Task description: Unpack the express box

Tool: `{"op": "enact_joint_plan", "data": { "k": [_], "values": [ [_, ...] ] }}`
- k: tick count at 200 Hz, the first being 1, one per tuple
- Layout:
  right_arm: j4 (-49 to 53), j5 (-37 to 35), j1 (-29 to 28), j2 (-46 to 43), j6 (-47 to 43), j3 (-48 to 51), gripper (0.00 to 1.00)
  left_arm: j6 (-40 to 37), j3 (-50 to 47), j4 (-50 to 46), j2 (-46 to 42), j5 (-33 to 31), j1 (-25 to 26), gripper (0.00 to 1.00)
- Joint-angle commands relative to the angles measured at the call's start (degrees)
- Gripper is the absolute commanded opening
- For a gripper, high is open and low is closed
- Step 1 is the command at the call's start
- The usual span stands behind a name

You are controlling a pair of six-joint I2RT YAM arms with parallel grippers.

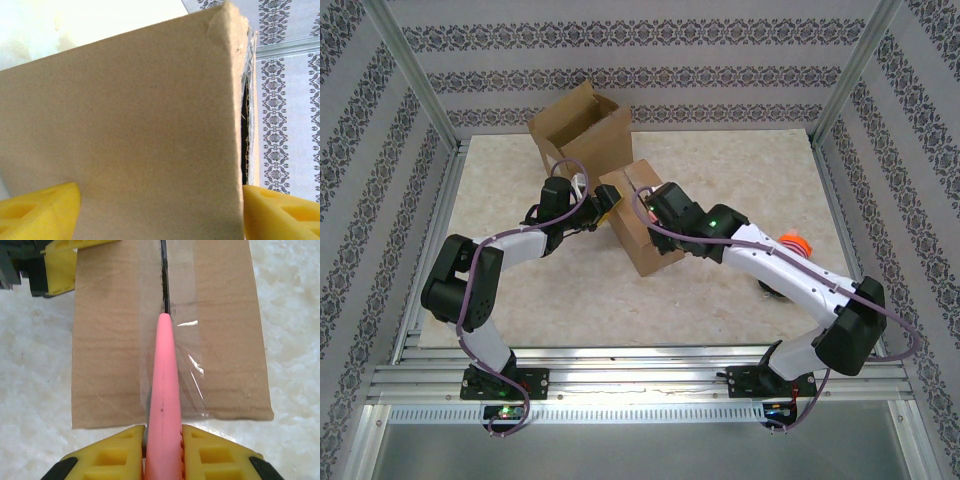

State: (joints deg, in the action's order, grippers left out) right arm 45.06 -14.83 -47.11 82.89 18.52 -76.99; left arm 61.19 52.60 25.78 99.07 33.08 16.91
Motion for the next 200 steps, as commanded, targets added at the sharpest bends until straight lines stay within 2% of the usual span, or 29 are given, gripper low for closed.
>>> {"op": "enact_joint_plan", "data": {
  "k": [1,127,200],
  "values": [
    [10.76,1.41,-1.82,-1.61,2.62,-0.53,0.00,0.29,-1.45,-2.11,2.53,-2.91,-0.19,0.81],
    [22.89,-0.63,-7.40,-10.50,15.93,1.43,0.00,0.86,-1.76,-0.84,3.28,-2.77,-0.16,0.81],
    [22.12,-3.86,-8.72,-18.02,19.83,3.63,0.00,0.61,0.20,-0.28,2.23,-0.48,-0.12,0.82]
  ]
}}
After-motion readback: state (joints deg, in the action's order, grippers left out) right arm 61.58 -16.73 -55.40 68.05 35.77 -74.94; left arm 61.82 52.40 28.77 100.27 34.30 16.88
